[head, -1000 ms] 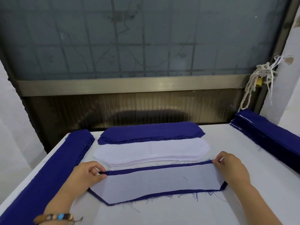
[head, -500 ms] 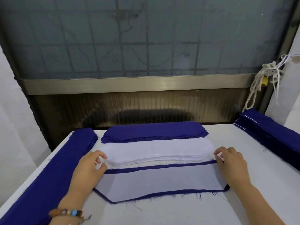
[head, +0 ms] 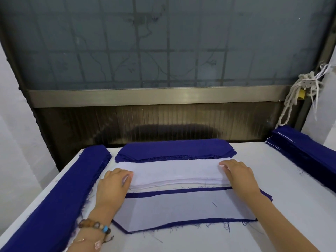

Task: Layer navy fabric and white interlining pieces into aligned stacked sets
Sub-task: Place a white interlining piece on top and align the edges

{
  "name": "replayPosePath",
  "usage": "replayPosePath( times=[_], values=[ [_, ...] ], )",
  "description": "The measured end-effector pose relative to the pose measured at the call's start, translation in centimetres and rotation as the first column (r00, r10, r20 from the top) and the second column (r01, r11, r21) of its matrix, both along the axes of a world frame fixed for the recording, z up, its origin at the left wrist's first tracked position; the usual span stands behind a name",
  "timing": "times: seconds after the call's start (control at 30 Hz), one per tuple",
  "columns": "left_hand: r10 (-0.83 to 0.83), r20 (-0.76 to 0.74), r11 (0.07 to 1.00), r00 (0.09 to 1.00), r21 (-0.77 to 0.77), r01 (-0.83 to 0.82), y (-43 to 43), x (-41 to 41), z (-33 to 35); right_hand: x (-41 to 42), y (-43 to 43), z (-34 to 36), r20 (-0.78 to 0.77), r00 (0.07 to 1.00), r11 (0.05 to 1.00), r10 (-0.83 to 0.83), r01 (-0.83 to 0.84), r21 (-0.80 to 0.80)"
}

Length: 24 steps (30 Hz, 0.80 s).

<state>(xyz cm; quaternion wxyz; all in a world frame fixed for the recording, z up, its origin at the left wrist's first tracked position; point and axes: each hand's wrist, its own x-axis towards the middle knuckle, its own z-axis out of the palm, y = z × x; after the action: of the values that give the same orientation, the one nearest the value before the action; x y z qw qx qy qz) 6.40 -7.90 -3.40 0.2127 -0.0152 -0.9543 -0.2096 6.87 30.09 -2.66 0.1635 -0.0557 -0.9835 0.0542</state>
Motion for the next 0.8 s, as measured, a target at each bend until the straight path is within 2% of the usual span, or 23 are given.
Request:
replayPosePath(
  times=[0.17, 0.23, 0.33, 0.4, 0.67, 0.8],
  values=[
    [0.125, -0.107, 0.990, 0.986, 0.082, -0.116, 1.3, -1.2, 0.2, -1.2, -0.3, -1.1, -0.153, 0.985, 0.968, -0.075, 0.036, -0.247],
    [0.152, -0.116, 0.980, 0.982, 0.148, -0.134, 1.3, -1.7, -0.2, -1.2, -0.1, -1.5, -0.194, 0.976, 0.956, -0.097, 0.037, -0.292],
    [0.181, -0.101, 0.970, 0.978, 0.183, -0.161, 0.6, -2.4, -0.7, -1.1, 0.6, -1.8, -0.181, 0.968, 0.952, -0.175, 0.120, -0.281],
    [0.203, -0.071, 0.975, 0.977, 0.112, -0.195, 0.1, -2.7, -1.0, -1.1, 0.8, -1.8, -0.152, 0.966, 0.945, -0.208, 0.158, -0.286],
    [0.212, -0.064, 0.977, 0.975, 0.015, -0.212, 0.6, -2.4, -0.2, -1.2, 0.5, -1.4, -0.141, 0.968, 0.923, -0.206, 0.144, -0.358],
    [0.108, -0.091, 0.994, 0.990, -0.012, -0.109, 0.4, -2.2, 0.1, -1.1, 0.5, -1.3, -0.159, 0.970, 0.936, -0.184, 0.124, -0.331]
  ],
)
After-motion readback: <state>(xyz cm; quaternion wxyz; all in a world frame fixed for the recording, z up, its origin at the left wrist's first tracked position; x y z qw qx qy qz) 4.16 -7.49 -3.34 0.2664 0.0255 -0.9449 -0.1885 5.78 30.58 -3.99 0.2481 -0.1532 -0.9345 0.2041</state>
